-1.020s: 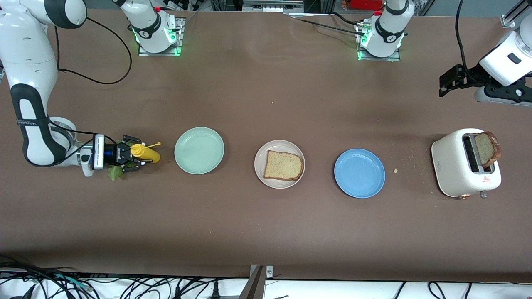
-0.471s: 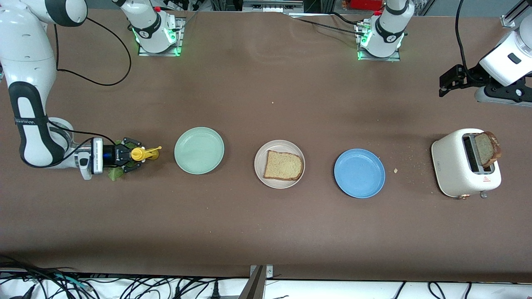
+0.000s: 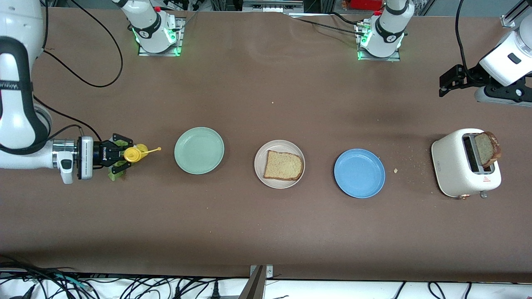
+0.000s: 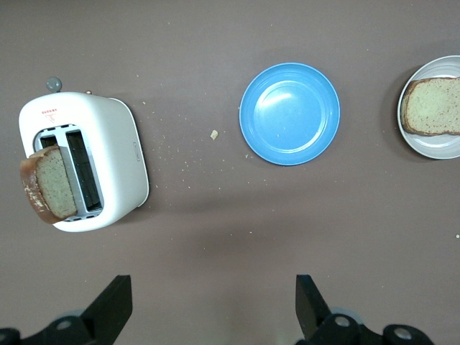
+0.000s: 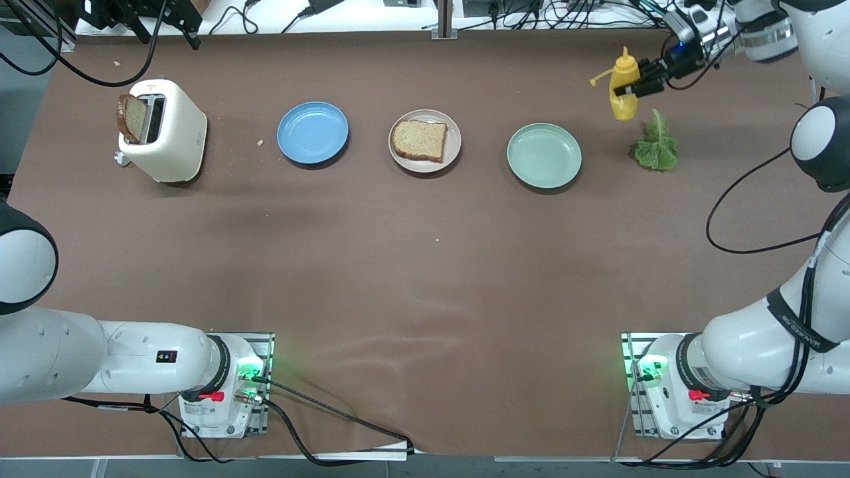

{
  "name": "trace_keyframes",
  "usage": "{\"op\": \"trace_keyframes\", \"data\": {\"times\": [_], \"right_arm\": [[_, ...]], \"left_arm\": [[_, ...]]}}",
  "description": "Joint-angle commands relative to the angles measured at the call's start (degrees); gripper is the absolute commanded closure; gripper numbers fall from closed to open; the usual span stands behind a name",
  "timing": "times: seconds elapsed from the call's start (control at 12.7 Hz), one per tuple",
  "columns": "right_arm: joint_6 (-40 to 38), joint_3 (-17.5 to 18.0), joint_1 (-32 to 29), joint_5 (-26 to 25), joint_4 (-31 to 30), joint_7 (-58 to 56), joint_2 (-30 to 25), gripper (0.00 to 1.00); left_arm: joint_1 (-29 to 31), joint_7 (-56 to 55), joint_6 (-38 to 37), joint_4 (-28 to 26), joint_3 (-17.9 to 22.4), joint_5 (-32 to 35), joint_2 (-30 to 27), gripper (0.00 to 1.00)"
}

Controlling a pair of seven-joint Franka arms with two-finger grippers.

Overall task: Make sandwich in beige plate with both arms
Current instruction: 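Lift the mustard bottle and carry it toward the beige plate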

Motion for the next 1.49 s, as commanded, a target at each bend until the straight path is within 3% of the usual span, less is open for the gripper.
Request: {"op": "trace_keyframes", "data": {"times": [0.0, 0.24, 0.39, 1.02, 1.41], "right_arm": [[4.54, -0.12, 4.45, -5.85, -1.21, 12.04, -4.9, 1.0], [7.72, 0.75, 9.9, -15.08, 1.51, 28.65, -6.32, 1.0], [8.94, 2.77, 11.49, -19.74, 3.18, 37.27, -6.41, 1.0], [13.61, 5.5, 22.47, -38.29, 4.85, 70.67, -5.54, 1.0], [13.79, 5.5, 34.42, -54.46, 7.31, 78.8, -1.76, 1.0]], "left_arm": [[0.36, 1.3, -0.3, -0.2, -0.18, -0.09, -0.36, 0.0], [0.36, 1.3, -0.3, -0.2, -0.18, -0.09, -0.36, 0.0], [0.36, 1.3, -0.3, -0.2, -0.18, -0.36, -0.36, 0.0], [0.36, 1.3, -0.3, -0.2, -0.18, -0.36, -0.36, 0.0], [0.36, 1.3, -0.3, -0.2, -0.18, -0.44, -0.36, 0.0]]}}
